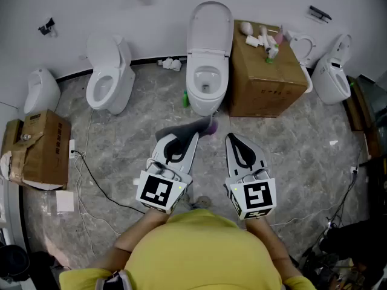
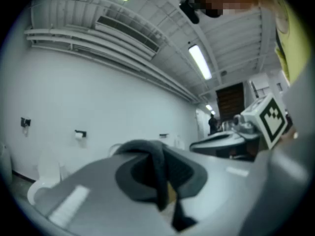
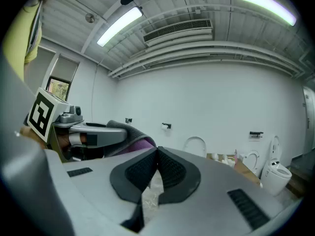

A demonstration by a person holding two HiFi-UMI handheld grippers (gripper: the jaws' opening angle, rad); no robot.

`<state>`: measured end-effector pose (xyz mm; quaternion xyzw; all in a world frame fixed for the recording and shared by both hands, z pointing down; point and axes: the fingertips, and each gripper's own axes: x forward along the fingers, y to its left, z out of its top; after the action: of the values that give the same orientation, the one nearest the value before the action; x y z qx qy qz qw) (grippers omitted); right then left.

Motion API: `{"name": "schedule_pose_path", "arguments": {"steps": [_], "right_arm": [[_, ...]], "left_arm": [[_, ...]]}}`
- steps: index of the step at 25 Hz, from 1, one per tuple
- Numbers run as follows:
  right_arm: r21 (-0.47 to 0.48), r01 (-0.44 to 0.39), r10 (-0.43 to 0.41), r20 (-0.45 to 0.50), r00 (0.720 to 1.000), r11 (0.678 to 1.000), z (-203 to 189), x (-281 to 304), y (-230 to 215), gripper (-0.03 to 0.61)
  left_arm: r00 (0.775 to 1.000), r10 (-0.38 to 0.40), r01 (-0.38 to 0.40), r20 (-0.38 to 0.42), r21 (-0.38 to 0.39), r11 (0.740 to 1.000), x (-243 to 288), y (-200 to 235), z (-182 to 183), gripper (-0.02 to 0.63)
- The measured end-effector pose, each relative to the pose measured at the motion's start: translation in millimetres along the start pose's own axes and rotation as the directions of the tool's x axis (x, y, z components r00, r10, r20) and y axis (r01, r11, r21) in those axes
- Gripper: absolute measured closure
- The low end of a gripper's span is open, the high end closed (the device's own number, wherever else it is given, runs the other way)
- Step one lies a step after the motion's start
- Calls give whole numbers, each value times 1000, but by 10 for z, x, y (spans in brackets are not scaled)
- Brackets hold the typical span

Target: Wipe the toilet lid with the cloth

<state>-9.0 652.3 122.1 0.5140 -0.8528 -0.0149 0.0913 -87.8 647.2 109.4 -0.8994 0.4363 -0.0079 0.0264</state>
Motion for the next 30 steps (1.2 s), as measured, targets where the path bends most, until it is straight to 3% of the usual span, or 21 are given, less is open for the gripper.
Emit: {"name": "schedule_pose_path", "arguments": {"steps": [16, 30], "right_arm": [[22, -1, 1, 1, 1000, 1000, -59, -130, -202, 561], [61, -1, 1, -5, 1000, 998, -241, -194, -399, 561]], "left_arm": [[1000, 11, -10, 14, -30, 1000, 92, -162, -9, 595], [992, 128, -127, 10, -43, 991, 5, 130, -121, 595]]}}
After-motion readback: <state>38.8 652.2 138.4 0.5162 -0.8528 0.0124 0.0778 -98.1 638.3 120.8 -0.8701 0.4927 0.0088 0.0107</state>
